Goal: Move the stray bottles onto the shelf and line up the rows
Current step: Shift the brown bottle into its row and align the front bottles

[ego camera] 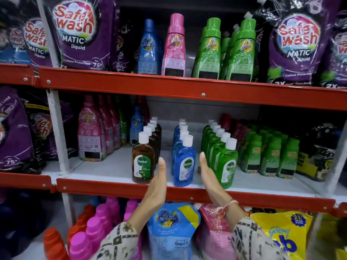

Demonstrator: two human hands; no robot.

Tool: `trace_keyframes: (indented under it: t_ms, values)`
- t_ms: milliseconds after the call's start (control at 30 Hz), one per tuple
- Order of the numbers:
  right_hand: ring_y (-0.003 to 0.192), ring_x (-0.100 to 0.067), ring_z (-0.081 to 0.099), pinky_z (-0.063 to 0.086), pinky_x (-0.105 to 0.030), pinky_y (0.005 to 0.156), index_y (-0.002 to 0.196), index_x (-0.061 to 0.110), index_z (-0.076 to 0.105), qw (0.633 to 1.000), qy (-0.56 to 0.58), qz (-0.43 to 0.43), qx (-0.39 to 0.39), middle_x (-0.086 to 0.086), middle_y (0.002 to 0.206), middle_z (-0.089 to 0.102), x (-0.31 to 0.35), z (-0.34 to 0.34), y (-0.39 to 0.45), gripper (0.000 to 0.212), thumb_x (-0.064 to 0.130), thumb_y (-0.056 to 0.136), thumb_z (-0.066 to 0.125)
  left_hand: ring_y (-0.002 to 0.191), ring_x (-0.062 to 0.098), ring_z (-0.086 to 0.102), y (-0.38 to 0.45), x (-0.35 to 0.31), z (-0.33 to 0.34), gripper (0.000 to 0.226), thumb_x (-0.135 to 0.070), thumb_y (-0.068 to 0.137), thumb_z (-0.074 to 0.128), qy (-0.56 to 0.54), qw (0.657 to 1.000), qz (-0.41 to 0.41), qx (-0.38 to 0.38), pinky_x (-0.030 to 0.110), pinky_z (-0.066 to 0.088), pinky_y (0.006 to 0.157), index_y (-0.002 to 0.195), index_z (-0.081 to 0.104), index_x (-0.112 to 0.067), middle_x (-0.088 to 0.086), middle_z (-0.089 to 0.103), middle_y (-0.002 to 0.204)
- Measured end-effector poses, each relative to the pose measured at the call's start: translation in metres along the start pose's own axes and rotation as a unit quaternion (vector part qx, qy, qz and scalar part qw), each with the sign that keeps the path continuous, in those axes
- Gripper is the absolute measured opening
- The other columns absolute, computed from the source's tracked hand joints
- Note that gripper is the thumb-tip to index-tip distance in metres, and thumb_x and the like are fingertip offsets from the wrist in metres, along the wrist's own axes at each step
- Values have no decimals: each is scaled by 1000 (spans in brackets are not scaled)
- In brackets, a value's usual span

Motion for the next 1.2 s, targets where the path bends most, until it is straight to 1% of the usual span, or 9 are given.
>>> trace_keyframes:
  t_ms: [100,167,233,567,667,767,900,1033,1200]
  values:
    - [93,7,64,43,-17,88,80,47,71,999,5,8,41,30,92,66,5,2,1,65,90,65,25,144,17,32,2,-5,15,140,-108,37,7,-10,997,-1,82,35,10,119,151,27,-29,-2,29,159]
    - [90,7,63,46,-19,86,68,42,69,999,3,14,43,25,79,67,3,3,2,64,89,64,26,146,16,27,3,-7,19,138,-107,41,6,-6,994,-2,111,39,9,124,153,25,-28,-2,27,161]
    - [99,-7,64,46,-27,95,74,40,65,999,1,22,43,14,92,67,0,2,1,62,85,69,23,147,15,23,6,-7,19,138,-106,42,5,0,993,-2,119,43,9,125,154,22,-28,-2,25,162]
    - [91,-10,61,48,-4,66,131,5,55,996,40,25,73,-3,108,59,-1,-3,-9,69,55,99,19,145,23,31,18,-8,11,131,-93,50,6,-23,994,-10,109,39,16,123,154,23,-15,9,30,159]
    - [83,0,63,48,-2,64,114,24,59,998,34,14,58,6,97,65,0,-3,-11,55,60,96,22,145,24,30,16,-7,10,124,-90,55,5,-24,995,-12,98,37,17,120,154,22,-16,9,28,160]
    - [105,-10,66,47,-22,95,101,35,67,999,-3,-15,38,0,115,70,-1,-8,-20,58,71,88,24,145,18,31,9,-8,9,124,-100,55,6,-21,999,28,26,42,15,123,151,31,-25,1,34,158]
    - [95,-6,71,51,-28,86,96,28,72,977,81,-107,-168,11,98,77,-8,-38,-38,59,72,86,35,122,2,55,-11,-14,14,83,-89,76,14,-58,975,182,-115,26,37,108,120,61,-36,-15,64,127]
    - [94,-26,69,51,-32,70,90,26,66,927,63,-90,-358,6,84,72,-21,-81,-47,40,49,100,35,106,3,64,-13,-15,48,68,-77,84,15,-84,986,145,-23,28,43,103,109,63,-36,-12,71,114]
    - [132,-32,48,37,-46,108,141,16,49,970,-3,5,-243,-11,144,53,-31,-107,-19,73,66,94,24,131,17,49,2,-12,98,124,-100,54,11,-55,993,1,100,41,25,118,147,38,-24,1,47,150]
Point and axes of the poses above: each hand's wrist, its own y-axis towards the middle knuckle, its own z-axis out of the palm, x = y × z, the point moved 4 cm from there along y, towards the middle knuckle
